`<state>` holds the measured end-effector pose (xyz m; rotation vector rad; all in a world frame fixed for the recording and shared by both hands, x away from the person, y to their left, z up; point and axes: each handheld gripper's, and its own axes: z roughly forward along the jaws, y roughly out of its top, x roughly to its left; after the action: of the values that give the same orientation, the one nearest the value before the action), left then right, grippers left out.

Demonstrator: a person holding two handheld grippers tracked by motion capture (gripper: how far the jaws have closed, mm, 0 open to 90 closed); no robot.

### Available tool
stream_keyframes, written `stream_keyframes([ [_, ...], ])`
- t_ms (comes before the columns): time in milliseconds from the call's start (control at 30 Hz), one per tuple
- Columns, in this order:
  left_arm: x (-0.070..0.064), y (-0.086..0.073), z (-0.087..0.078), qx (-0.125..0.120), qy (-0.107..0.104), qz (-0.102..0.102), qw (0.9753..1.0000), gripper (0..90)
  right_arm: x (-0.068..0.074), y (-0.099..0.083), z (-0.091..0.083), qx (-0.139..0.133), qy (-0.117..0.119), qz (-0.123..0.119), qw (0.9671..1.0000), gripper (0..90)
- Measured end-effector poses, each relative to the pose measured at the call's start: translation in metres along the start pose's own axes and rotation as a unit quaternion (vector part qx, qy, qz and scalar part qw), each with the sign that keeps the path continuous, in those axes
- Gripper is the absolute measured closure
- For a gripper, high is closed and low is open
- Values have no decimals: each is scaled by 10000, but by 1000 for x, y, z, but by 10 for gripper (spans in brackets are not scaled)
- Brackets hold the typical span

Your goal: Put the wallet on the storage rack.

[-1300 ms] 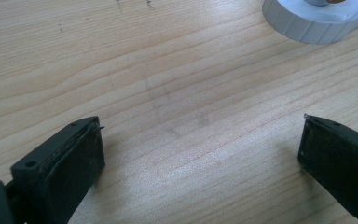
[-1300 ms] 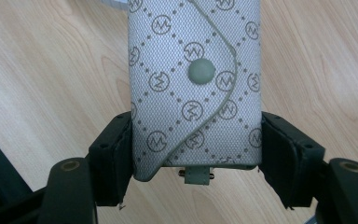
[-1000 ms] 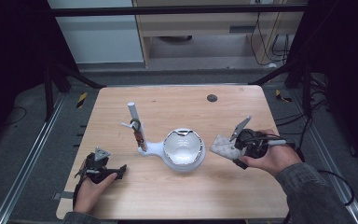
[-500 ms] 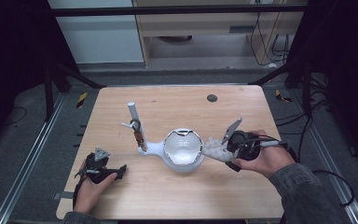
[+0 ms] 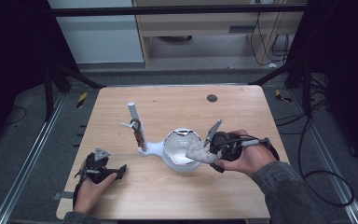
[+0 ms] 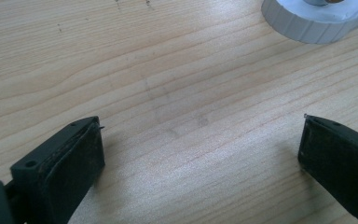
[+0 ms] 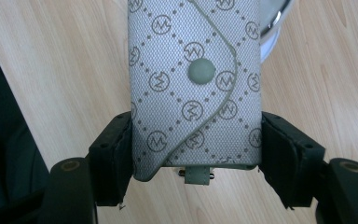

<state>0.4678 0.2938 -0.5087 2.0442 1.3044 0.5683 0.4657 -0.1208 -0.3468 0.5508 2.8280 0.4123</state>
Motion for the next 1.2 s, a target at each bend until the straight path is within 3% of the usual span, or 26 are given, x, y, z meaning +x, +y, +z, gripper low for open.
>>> stream_keyframes([
  [500,0,0,0,-9,4,-3,10000,0,-1,34,23,173,162,-49,9997,323],
  [1200,-1,0,0,-2,0,14,10000,0,0,45,33,363,212,-56,9991,321],
])
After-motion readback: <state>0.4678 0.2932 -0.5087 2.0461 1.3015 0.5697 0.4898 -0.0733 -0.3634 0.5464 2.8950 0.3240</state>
